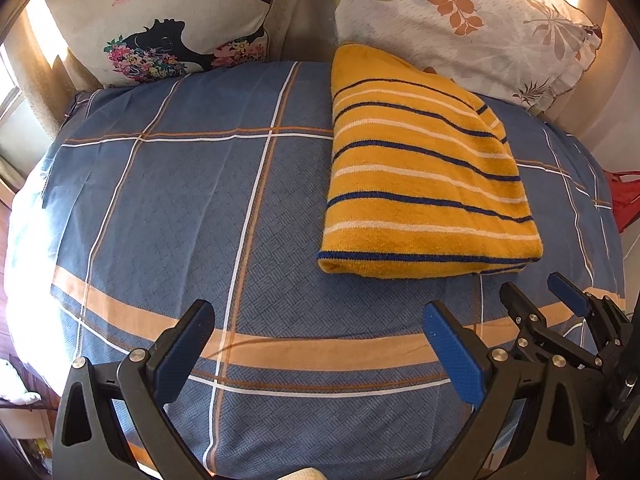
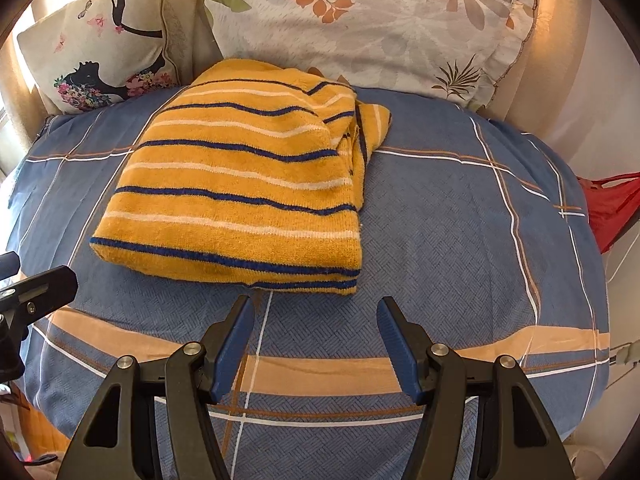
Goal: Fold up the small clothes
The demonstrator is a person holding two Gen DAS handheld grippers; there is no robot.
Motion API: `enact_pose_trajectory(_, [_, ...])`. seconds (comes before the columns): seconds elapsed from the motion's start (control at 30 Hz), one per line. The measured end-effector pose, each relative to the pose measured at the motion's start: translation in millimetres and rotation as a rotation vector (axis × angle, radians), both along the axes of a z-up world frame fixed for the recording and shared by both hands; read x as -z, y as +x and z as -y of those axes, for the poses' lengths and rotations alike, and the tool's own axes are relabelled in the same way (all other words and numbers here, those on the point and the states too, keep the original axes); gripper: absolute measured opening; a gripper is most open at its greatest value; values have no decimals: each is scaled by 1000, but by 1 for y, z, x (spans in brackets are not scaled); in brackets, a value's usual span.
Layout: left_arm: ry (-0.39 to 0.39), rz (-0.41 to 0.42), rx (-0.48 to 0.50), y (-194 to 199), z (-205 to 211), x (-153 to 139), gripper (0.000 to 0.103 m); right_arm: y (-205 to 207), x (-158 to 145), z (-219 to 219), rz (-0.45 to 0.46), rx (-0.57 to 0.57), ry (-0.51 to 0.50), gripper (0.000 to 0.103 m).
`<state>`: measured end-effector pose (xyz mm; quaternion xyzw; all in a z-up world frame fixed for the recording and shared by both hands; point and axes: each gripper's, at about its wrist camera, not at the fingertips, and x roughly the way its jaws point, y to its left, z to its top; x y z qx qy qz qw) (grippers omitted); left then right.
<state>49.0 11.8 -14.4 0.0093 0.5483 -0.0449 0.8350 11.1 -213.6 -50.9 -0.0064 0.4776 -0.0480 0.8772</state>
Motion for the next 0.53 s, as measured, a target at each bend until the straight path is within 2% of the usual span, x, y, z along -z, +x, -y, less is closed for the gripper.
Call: enact_pose_trajectory(0.53, [-14, -35, 30, 36, 1, 11, 103, 26, 7, 1, -29, 32, -11, 67])
